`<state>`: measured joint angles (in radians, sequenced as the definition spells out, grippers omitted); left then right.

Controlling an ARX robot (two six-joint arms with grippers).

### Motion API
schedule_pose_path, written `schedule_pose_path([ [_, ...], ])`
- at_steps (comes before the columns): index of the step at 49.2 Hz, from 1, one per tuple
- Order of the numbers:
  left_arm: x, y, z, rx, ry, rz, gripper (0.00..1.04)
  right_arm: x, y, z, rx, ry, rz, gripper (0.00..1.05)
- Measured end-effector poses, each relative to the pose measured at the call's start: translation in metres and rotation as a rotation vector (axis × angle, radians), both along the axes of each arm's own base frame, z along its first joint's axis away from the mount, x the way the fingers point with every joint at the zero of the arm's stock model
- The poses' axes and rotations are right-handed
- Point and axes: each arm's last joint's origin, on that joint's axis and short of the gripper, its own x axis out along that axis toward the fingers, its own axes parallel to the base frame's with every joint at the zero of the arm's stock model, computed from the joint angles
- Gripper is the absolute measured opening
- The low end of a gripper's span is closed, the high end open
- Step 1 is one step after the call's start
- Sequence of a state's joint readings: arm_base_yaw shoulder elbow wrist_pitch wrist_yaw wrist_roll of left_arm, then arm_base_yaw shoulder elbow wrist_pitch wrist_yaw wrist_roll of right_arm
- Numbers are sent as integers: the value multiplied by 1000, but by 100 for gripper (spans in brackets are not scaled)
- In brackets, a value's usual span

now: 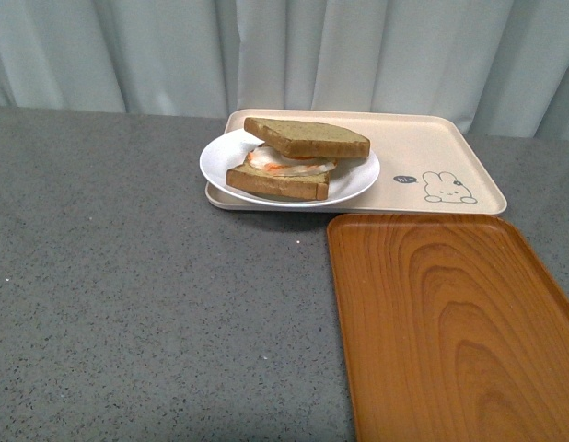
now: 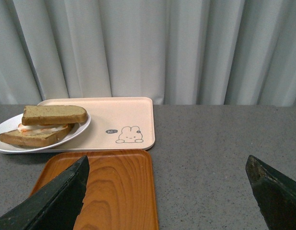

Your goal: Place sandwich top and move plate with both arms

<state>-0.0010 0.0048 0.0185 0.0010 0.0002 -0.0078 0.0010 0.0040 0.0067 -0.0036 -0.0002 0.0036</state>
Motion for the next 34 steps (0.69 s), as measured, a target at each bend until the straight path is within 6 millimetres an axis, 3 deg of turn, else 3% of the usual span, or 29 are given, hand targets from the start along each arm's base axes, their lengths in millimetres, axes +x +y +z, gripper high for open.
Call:
schedule_pose_path([
  [23, 0, 0, 0, -1, 0, 0, 5, 0, 0, 0, 0, 0, 0, 96],
  [34, 0, 0, 0, 0, 0, 0, 39, 0, 0, 0, 0, 0, 0, 96],
])
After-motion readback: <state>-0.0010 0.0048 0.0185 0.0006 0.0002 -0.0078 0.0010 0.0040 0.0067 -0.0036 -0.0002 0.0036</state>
